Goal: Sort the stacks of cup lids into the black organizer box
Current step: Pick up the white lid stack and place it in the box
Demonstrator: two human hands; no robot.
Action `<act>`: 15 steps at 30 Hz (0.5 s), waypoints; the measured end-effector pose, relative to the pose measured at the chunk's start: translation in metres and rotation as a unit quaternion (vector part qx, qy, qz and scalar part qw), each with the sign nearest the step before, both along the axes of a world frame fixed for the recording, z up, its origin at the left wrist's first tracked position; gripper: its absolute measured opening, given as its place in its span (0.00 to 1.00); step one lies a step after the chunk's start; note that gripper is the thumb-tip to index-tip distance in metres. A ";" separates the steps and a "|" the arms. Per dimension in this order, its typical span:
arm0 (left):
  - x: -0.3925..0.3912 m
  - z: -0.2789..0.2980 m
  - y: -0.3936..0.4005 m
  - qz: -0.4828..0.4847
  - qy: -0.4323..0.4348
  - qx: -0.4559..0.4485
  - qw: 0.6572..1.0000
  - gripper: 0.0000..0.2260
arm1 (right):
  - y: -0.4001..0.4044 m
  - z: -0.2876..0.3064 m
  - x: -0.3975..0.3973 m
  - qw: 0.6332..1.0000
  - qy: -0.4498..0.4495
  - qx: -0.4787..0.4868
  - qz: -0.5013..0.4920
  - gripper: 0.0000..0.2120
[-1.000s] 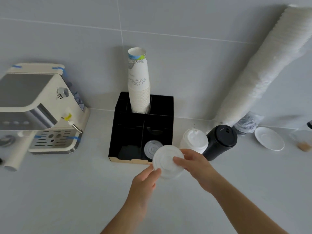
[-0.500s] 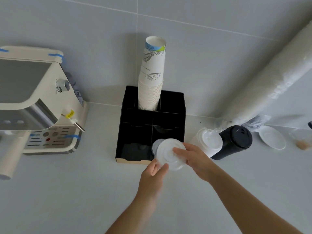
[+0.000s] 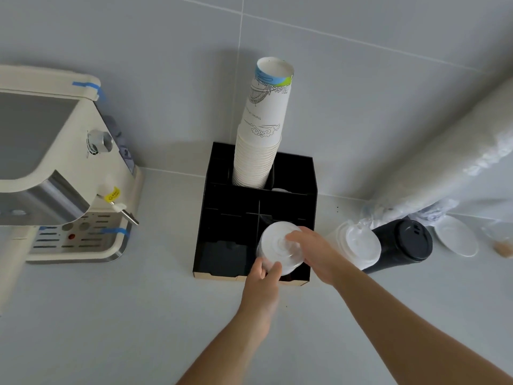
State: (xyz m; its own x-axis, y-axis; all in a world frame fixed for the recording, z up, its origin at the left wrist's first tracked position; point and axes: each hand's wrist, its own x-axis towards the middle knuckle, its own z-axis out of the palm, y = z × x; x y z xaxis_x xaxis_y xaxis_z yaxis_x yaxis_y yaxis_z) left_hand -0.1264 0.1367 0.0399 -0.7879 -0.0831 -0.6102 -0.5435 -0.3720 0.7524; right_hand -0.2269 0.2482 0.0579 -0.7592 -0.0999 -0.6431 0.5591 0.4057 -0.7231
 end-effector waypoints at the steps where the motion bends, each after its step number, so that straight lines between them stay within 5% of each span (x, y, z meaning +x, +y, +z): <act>1: -0.003 -0.001 0.000 -0.002 -0.002 0.000 1.000 0.06 | -0.002 -0.001 -0.003 1.000 -0.003 0.003 -0.004 0.18; 15: -0.013 -0.003 0.007 0.017 -0.047 -0.057 0.997 0.23 | -0.013 -0.015 -0.008 0.998 0.003 0.050 -0.030 0.21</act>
State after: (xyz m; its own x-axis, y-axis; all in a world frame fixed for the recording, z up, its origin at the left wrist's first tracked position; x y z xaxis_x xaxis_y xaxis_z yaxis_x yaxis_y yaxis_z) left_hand -0.1395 0.1435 0.0372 -0.7236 -0.1822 -0.6657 -0.6017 -0.3060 0.7378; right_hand -0.2353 0.2353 0.0428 -0.7660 0.0103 -0.6428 0.5798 0.4429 -0.6838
